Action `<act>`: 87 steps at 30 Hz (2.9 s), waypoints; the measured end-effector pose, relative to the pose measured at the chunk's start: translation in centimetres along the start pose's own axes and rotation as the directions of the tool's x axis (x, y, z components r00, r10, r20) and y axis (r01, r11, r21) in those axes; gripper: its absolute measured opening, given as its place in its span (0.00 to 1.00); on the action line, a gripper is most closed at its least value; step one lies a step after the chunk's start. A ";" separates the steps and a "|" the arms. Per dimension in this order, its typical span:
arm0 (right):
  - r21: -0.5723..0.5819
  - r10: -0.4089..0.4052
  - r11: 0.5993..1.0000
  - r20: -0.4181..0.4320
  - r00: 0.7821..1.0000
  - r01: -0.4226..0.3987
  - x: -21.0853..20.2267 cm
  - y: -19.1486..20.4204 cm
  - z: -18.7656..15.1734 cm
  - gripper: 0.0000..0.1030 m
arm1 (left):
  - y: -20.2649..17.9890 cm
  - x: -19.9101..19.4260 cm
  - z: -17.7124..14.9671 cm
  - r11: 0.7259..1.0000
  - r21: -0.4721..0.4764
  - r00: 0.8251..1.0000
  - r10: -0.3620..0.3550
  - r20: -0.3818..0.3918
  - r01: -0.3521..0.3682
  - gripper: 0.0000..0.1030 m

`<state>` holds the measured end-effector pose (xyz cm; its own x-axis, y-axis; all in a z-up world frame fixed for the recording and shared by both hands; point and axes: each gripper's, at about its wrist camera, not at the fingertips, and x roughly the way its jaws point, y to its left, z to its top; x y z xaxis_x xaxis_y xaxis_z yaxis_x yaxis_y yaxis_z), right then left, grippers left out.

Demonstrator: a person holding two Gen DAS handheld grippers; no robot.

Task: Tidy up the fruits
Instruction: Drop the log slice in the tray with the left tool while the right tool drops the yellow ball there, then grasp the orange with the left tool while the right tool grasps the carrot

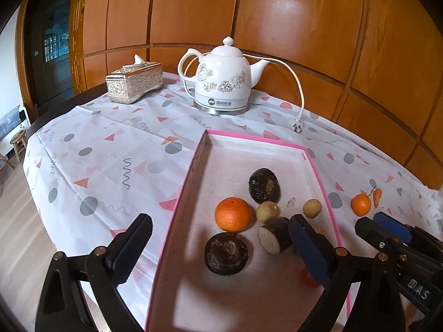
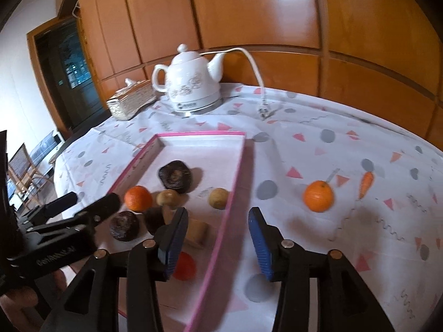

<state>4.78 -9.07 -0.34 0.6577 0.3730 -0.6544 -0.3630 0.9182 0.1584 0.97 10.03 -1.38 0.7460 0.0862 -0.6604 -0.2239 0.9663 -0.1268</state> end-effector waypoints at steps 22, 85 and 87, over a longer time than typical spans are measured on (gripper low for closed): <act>0.266 -0.233 0.935 -0.031 0.972 0.233 -2.6 -12.7 -4.1 0.45 | -5.1 -1.3 0.2 0.986 0.146 0.996 -0.081 0.028 0.076 1.00; 0.268 -0.218 0.931 -0.133 0.967 0.247 8.3 -21.5 2.6 0.30 | -23.4 13.1 -0.8 0.937 0.217 0.950 -0.228 -0.212 0.273 0.53; 0.249 -0.237 0.933 -0.121 0.964 0.260 8.3 -21.5 2.6 0.19 | -23.4 13.1 -0.8 0.937 0.214 0.950 -0.231 -0.211 0.276 0.53</act>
<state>19.73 -25.36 -7.28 0.6401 0.1260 -0.7579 -0.0031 0.9869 0.1615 15.47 -11.60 -7.66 0.6276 -0.1929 -0.7543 0.1302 0.9812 -0.1426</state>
